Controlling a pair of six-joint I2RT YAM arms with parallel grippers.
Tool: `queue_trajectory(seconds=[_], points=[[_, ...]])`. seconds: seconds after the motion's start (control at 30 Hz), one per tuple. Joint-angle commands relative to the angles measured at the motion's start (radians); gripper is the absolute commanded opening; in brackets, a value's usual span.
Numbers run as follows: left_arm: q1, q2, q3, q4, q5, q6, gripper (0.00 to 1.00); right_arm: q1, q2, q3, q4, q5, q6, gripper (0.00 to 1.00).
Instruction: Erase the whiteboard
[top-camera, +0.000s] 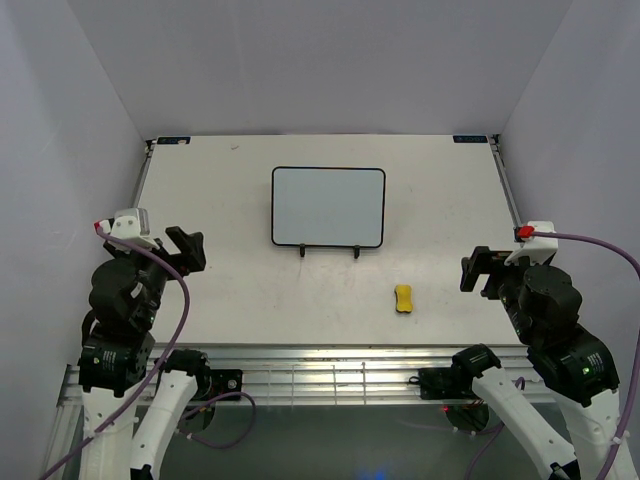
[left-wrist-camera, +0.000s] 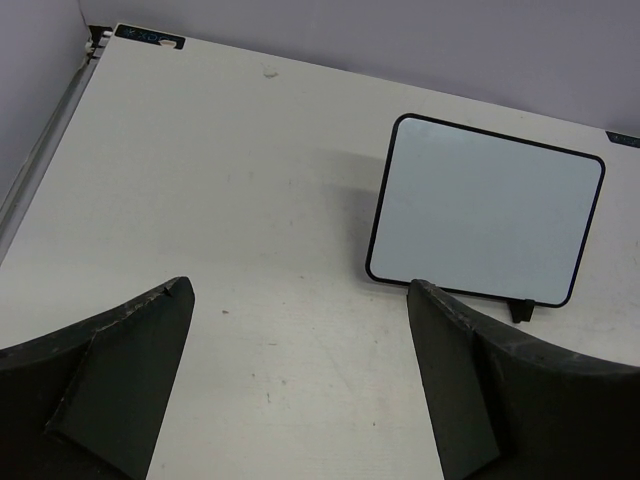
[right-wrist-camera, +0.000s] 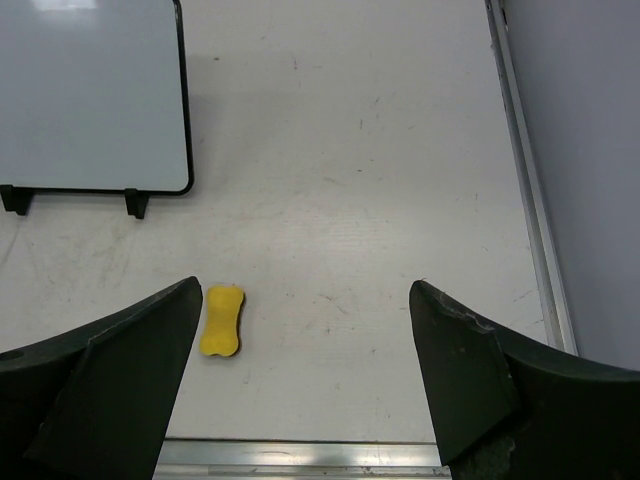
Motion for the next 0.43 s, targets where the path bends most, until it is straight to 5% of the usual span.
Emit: queue_trajectory(seconds=[0.0, 0.4], points=[[-0.012, 0.002, -0.005, 0.004, -0.004, 0.003, 0.98, -0.004, 0.004, 0.005, 0.017, 0.035, -0.009, 0.90], [-0.021, -0.003, -0.038, 0.022, 0.023, 0.030, 0.98, -0.004, 0.007, 0.009, 0.018, 0.027, -0.006, 0.90]])
